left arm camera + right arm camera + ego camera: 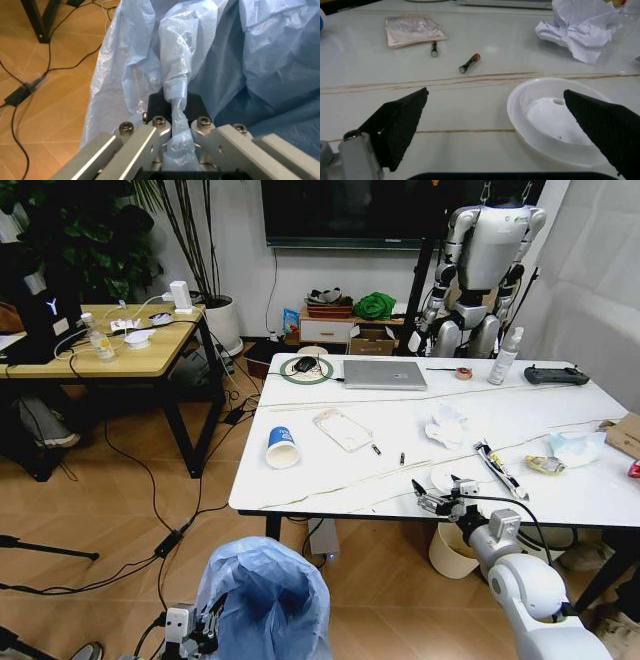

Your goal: Pick up the trash bin and place the trash from the table into it.

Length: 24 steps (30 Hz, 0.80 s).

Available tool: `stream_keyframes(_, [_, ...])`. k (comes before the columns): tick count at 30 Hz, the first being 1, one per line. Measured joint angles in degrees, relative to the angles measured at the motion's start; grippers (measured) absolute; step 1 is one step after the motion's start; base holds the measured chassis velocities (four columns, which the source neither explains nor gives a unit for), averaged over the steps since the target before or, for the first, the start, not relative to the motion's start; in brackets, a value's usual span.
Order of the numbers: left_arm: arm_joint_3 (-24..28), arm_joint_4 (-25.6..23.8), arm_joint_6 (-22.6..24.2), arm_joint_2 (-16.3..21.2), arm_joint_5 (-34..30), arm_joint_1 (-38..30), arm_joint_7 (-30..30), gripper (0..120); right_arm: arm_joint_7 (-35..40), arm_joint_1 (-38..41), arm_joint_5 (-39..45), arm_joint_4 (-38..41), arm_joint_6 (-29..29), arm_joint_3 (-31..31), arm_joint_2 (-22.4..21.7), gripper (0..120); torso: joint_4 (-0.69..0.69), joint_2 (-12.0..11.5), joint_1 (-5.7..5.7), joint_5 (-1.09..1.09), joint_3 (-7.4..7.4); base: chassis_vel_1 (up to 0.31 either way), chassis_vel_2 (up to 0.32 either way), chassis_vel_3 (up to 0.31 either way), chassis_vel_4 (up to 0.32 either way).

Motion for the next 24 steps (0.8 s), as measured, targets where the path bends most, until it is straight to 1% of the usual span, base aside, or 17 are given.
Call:
stream_keyframes(9, [0.0,0.1,0.0,-0.3,0.0,-0.1,0.0,0,-0.1,1.5,-0.7,-2.2,0.5,-0.3,-0.1,100,0.0,0.0,0.0,0.0,0.0,0.0,0.0,0.0,0.0])
stream_keyframes(11, [0.0,0.3,0.0,-0.3,-0.1,-0.2,0.0,0,-0.1,1.6,-1.0,-2.9,0.6,-0.2,-0.3,98,0.0,0.0,0.0,0.0,0.0,0.0,0.0,0.0,0.0])
stream_keyframes(13, [0.1,0.3,0.0,-0.3,-0.2,-0.3,0.0,0,-0.1,1.6,-1.4,-3.5,0.6,-0.1,-1.1,90,0.0,0.0,0.0,0.0,0.0,0.0,0.0,0.0,0.0])
stream_keyframes(14, [0.1,0.3,0.0,-0.3,-0.2,-0.3,0.0,0,-0.1,1.6,-1.4,-3.5,0.6,-0.1,-1.1,90,0.0,0.0,0.0,0.0,0.0,0.0,0.0,0.0,0.0])
stream_keyframes(16, [0.2,0.3,0.0,-0.2,-0.3,-0.3,0.0,0,-0.1,1.3,-1.8,-3.5,0.4,-0.1,-1.9,83,0.0,0.0,0.0,0.0,-0.01,0.0,0.0,0.0,0.0])
stream_keyframes(17, [0.2,0.3,0.0,-0.1,-0.3,-0.3,0.0,0,0.0,1.3,-1.9,-3.5,0.2,0.0,-2.2,81,0.0,0.0,0.0,0.0,-0.01,0.0,0.0,0.0,0.0])
stream_keyframes(18, [0.2,0.3,0.0,-0.1,-0.3,-0.3,0.0,0,0.1,1.0,-1.8,-3.0,-0.5,0.0,-2.8,74,0.0,0.0,0.0,0.0,0.0,0.0,0.0,0.0,0.0])
stream_keyframes(20, [0.2,0.4,0.0,-0.1,-0.3,-0.3,0.0,0,0.4,0.4,-1.5,-1.8,-1.8,0.1,-3.6,65,0.0,0.0,0.0,0.0,-0.01,0.0,0.0,0.0,0.0])
stream_keyframes(21, [0.2,0.4,0.0,-0.1,-0.3,-0.3,0.0,0,0.4,0.4,-1.5,-1.8,-1.8,0.1,-3.6,65,0.0,0.0,0.0,0.0,-0.01,0.0,0.0,0.0,0.0])
stream_keyframes(22, [0.2,0.4,-0.1,-0.1,-0.3,-0.3,0.0,0,0.5,-0.1,-1.6,-1.0,-2.4,0.1,-4.0,61,0.0,0.0,0.0,-0.02,-0.01,0.0,0.0,0.0,0.0])
stream_keyframes(23, [0.2,0.5,-0.1,-0.2,-0.3,-0.3,0.0,0,0.5,-0.2,-1.7,-0.8,-2.5,0.1,-4.1,60,0.0,0.0,0.0,-0.01,-0.01,0.0,0.0,0.0,0.0])
stream_keyframes(24, [0.3,0.5,-0.1,-0.2,-0.3,-0.3,0.0,0,0.6,-0.4,-1.9,-0.5,-2.7,0.1,-4.2,52,0.0,0.0,0.0,-0.01,-0.01,0.0,0.0,0.0,0.0])
